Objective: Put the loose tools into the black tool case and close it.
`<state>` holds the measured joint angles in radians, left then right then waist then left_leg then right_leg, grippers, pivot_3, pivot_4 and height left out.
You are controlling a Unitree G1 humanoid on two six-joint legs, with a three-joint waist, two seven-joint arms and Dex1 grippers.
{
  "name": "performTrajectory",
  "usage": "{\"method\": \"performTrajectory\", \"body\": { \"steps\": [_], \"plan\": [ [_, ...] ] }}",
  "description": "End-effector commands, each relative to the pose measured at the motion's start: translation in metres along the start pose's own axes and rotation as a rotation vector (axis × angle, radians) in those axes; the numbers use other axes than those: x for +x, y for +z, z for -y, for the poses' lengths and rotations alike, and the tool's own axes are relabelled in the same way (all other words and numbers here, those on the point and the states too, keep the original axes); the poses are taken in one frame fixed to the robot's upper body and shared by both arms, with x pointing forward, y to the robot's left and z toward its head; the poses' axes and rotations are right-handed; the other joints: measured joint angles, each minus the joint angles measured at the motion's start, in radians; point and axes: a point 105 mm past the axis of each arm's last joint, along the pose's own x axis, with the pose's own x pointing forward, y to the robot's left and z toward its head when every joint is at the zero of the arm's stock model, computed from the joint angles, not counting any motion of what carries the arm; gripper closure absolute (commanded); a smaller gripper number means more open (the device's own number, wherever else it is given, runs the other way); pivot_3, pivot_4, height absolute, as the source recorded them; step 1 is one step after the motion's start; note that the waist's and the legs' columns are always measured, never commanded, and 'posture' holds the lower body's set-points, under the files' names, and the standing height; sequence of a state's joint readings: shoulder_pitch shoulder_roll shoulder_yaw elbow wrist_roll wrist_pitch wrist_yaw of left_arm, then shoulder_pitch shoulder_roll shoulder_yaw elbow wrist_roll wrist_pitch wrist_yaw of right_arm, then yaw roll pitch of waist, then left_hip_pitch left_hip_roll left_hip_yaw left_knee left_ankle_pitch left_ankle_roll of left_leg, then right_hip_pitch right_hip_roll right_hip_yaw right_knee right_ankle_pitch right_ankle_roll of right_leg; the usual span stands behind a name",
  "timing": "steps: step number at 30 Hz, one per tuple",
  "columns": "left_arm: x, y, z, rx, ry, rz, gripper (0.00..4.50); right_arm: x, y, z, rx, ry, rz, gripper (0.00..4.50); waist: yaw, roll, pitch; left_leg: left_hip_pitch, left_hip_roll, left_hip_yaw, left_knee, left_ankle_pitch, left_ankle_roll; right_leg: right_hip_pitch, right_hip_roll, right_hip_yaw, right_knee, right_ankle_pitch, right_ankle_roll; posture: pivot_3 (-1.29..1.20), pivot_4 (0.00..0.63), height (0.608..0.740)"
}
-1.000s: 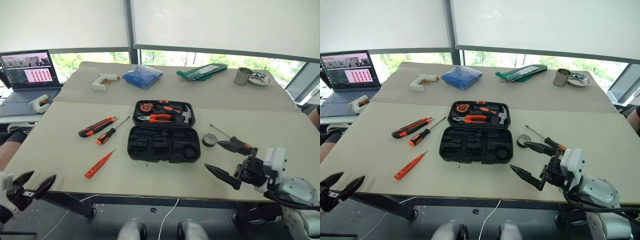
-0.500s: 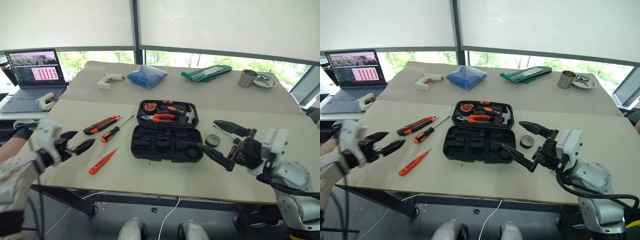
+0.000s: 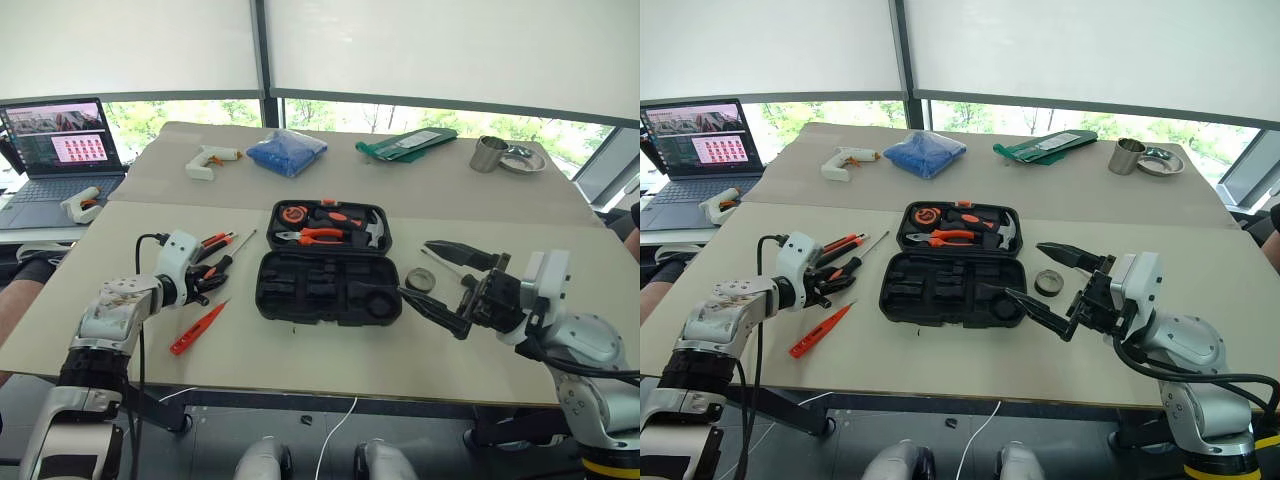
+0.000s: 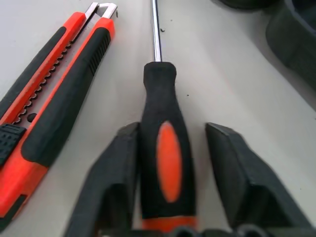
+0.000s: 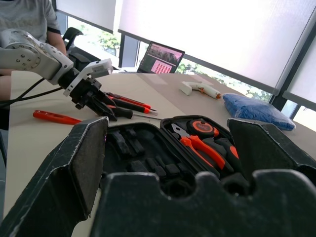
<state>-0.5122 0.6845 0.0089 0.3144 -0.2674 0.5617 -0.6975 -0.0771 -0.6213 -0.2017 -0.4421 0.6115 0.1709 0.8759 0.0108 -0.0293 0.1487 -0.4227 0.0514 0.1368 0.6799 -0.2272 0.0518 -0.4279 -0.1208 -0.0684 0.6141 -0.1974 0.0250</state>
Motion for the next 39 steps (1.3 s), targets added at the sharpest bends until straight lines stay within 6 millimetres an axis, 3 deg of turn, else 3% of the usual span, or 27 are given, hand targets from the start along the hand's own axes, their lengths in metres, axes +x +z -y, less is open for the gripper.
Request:
{"method": "performTrajectory", "body": {
  "steps": [1,3,6,8,11,19,26,39],
  "plan": [
    [-0.004,0.027,-0.001,0.064,-0.004,0.181,3.61,-0.004,0.010,0.004,-0.006,-0.013,0.030,0.00,0.000,0.000,0.000,0.000,0.000,0.000,0.000,0.000,0.000,0.000,0.000,0.000,0.000,0.000,0.000,0.00,0.150,0.739],
    [-0.011,0.053,0.001,0.134,-0.022,0.335,3.61,-0.006,0.014,0.007,0.018,-0.031,0.053,0.00,0.002,0.000,0.000,0.000,0.000,0.000,0.000,0.000,0.000,0.000,-0.001,0.000,0.000,0.000,0.000,0.00,0.150,0.739],
    [-0.017,0.073,0.009,0.199,-0.091,0.450,3.61,-0.011,0.015,0.009,0.019,-0.024,0.042,0.00,0.003,0.000,0.000,-0.002,0.000,-0.001,0.000,0.000,0.000,-0.001,-0.002,-0.001,0.000,0.000,0.000,0.00,0.150,0.739],
    [-0.020,0.096,0.035,0.333,-0.243,0.516,3.61,-0.020,0.010,0.017,-0.015,-0.029,-0.009,0.00,0.005,-0.001,0.000,-0.002,0.000,0.000,0.000,0.000,0.001,0.000,-0.002,-0.001,0.000,0.000,0.000,0.00,0.150,0.739],
    [-0.009,0.095,0.080,0.606,-0.499,0.376,3.61,-0.032,-0.002,0.026,-0.084,0.006,-0.122,0.00,0.011,0.000,0.000,-0.002,-0.002,0.000,0.002,-0.001,0.003,0.002,-0.002,-0.002,-0.002,0.000,0.000,0.00,0.150,0.739],
    [0.043,0.098,0.109,0.891,-0.530,0.309,3.61,-0.042,-0.011,0.041,-0.091,0.053,-0.187,0.00,0.000,-0.001,0.000,-0.001,-0.002,0.000,0.004,-0.002,0.004,0.002,-0.001,-0.001,-0.002,0.001,0.001,0.00,0.150,0.739],
    [0.069,0.085,0.107,0.945,-0.481,0.261,3.61,-0.036,-0.009,0.036,-0.077,0.082,-0.154,0.00,0.001,-0.001,0.001,-0.002,-0.002,0.000,0.004,-0.002,0.005,0.002,-0.001,-0.001,-0.002,0.000,0.002,0.00,0.150,0.739],
    [0.072,0.073,0.097,1.040,-0.490,0.173,3.61,-0.041,-0.010,0.024,-0.062,0.058,-0.153,0.00,0.002,-0.001,0.001,-0.002,-0.002,0.000,0.005,-0.002,0.005,0.002,-0.002,-0.001,-0.001,0.000,0.003,0.00,0.150,0.739]
  ]
}}
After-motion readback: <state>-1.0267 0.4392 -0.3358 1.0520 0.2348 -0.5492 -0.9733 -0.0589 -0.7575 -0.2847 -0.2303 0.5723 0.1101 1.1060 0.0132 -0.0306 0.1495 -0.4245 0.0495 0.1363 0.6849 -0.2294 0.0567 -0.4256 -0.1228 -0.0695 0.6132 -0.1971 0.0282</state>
